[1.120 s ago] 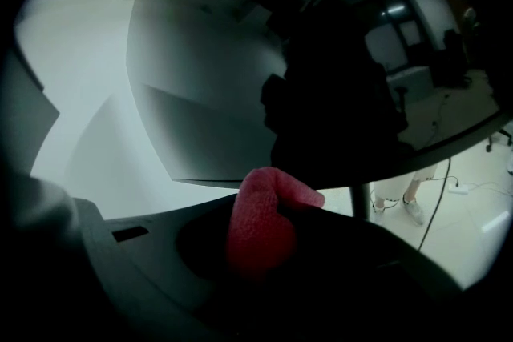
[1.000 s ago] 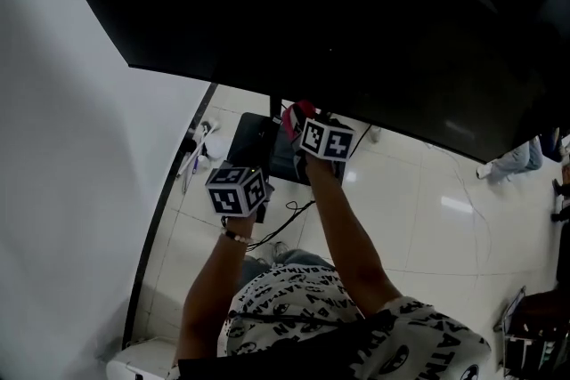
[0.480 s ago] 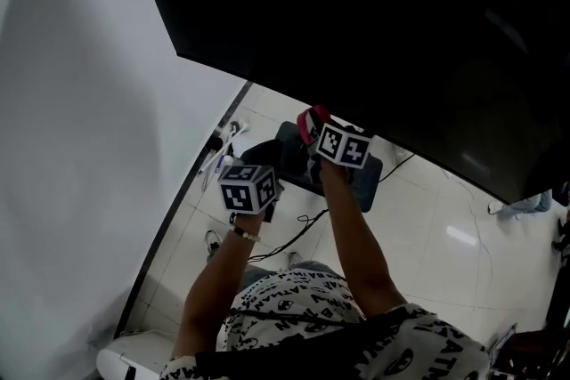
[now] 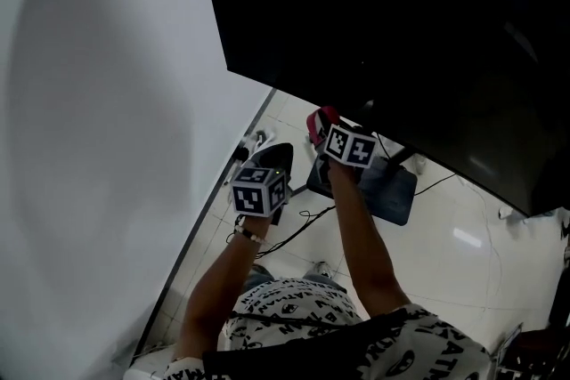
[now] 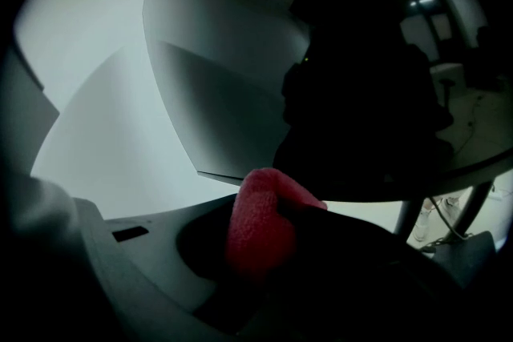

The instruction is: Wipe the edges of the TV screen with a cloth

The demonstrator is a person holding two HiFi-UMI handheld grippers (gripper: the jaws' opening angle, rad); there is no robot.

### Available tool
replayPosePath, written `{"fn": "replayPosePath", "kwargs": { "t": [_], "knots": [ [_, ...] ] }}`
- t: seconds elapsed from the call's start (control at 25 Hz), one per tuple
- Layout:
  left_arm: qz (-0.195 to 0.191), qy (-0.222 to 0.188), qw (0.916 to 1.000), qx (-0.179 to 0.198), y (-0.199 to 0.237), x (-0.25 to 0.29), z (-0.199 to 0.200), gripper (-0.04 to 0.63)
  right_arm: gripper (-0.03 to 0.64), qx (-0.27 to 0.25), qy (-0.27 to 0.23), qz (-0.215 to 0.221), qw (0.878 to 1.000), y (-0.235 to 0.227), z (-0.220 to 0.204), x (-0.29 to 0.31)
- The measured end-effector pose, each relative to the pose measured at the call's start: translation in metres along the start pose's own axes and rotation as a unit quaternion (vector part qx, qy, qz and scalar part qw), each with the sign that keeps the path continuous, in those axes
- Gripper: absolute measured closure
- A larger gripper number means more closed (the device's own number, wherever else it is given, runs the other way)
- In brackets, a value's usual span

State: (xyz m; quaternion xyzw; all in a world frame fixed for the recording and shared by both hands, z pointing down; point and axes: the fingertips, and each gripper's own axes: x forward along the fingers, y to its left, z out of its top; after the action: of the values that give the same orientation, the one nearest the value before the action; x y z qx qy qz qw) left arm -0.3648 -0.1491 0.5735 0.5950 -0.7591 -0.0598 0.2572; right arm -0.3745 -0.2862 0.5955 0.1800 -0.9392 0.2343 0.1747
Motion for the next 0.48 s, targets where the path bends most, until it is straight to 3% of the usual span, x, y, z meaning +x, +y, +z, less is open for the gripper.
{"fn": "replayPosePath", "kwargs": {
  "t": [0.2,0.48],
  "knots": [
    [0.007,-0.015,0.9997,-0.018,0.051,-0.016,0.021,0.592,0.557,-0.005,-0.001,-0.007,1.0,0.032,0.001,0.037],
    [0.007,-0.008,0.9999,0.001,0.1,-0.028,0.039,0.592,0.557,-0.003,-0.004,-0.015,1.0,0.068,0.001,0.082]
  ]
}}
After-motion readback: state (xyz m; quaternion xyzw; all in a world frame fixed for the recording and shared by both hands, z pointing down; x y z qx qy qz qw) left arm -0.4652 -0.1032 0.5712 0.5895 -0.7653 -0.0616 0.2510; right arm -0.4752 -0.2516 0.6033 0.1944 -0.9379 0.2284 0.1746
